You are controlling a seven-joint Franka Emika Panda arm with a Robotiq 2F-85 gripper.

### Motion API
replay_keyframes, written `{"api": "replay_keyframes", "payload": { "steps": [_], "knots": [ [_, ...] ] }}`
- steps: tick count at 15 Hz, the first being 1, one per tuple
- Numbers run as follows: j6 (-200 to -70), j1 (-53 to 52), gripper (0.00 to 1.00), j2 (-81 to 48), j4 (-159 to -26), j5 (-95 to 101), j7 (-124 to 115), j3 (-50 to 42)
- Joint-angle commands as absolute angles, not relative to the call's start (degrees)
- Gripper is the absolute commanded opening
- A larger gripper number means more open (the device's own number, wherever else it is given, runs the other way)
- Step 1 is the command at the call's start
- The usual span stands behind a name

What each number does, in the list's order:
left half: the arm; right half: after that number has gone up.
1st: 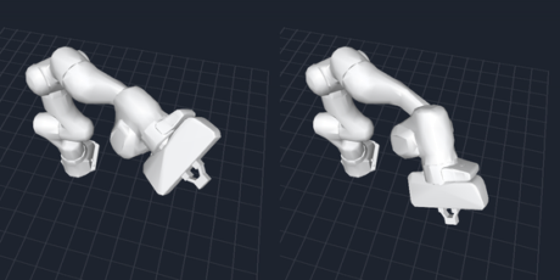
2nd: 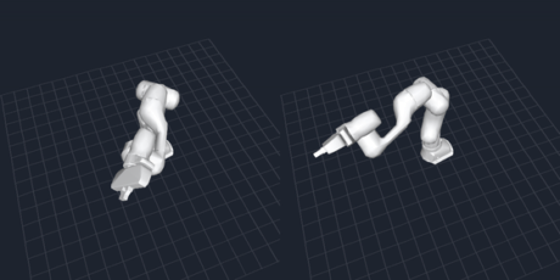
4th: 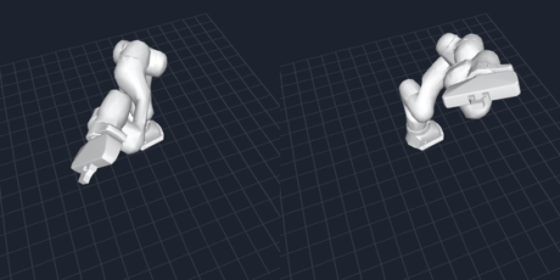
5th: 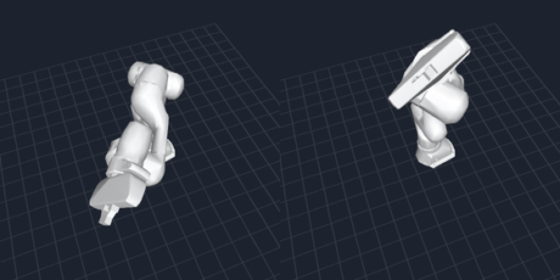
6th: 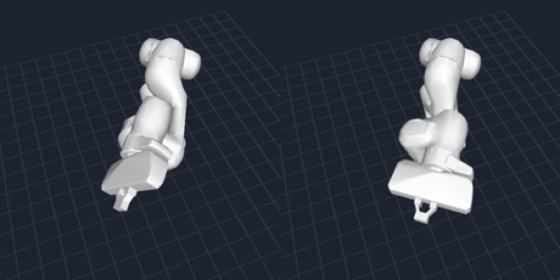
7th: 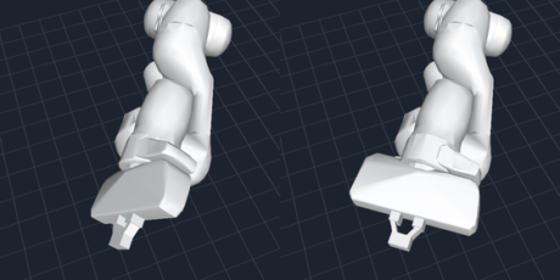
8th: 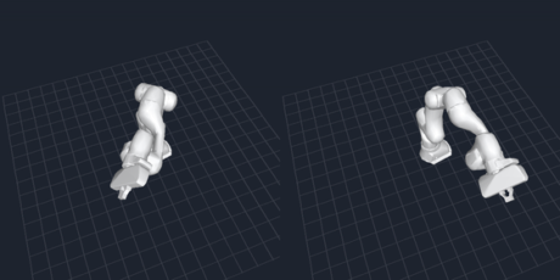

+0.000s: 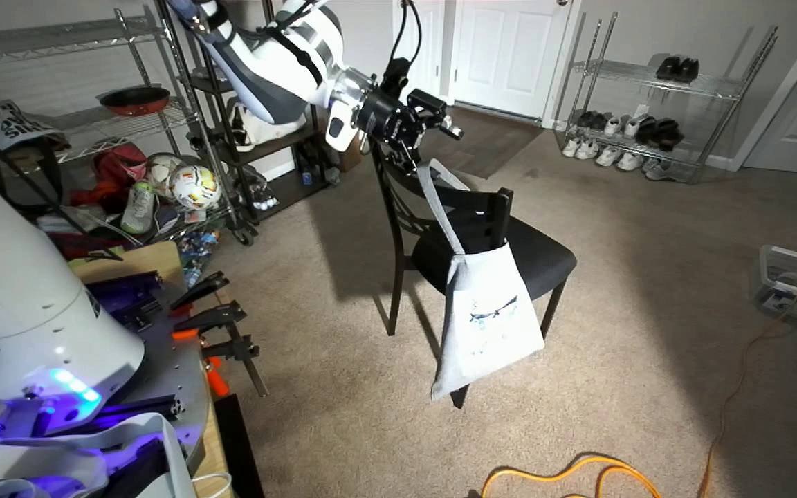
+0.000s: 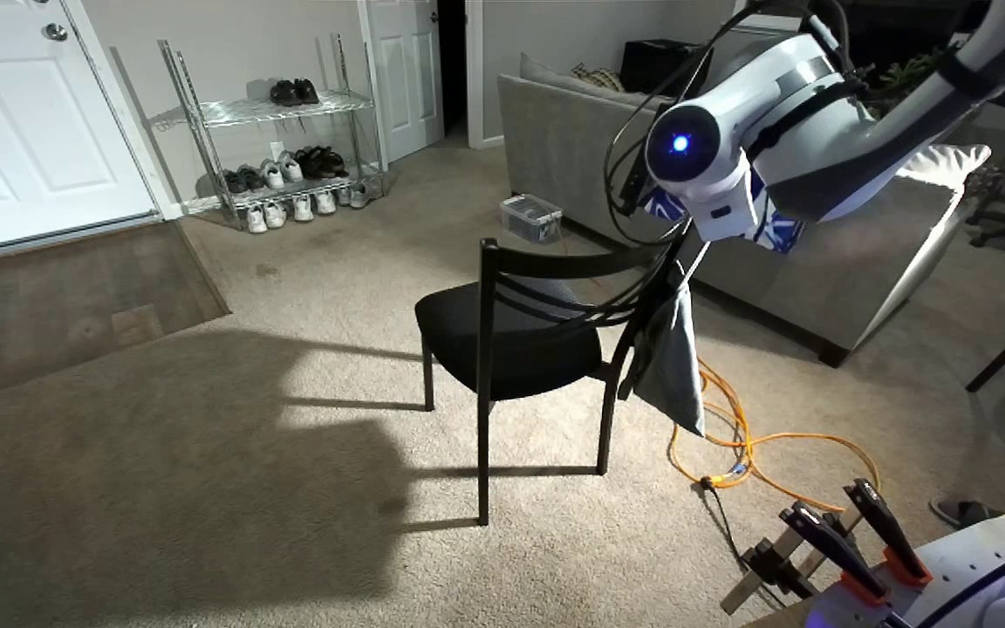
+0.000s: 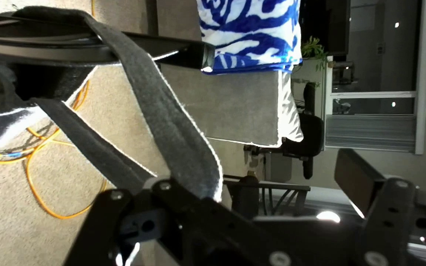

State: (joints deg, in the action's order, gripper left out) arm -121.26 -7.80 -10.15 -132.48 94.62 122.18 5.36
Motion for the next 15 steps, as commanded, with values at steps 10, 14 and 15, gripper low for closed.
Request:
{"api": "replay_keyframes", "payload": {
  "steps": [10,14,15],
  "knots": [
    [-137.34,-1.97,1.0,-9.63,-127.05,64.25,150.24,5.29],
    [-141.65,-2.31,1.0,-11.03,-129.43,62.92,149.79,5.47],
    [-143.1,-2.2,1.0,-11.34,-130.03,63.35,149.44,5.55]
  ]
}}
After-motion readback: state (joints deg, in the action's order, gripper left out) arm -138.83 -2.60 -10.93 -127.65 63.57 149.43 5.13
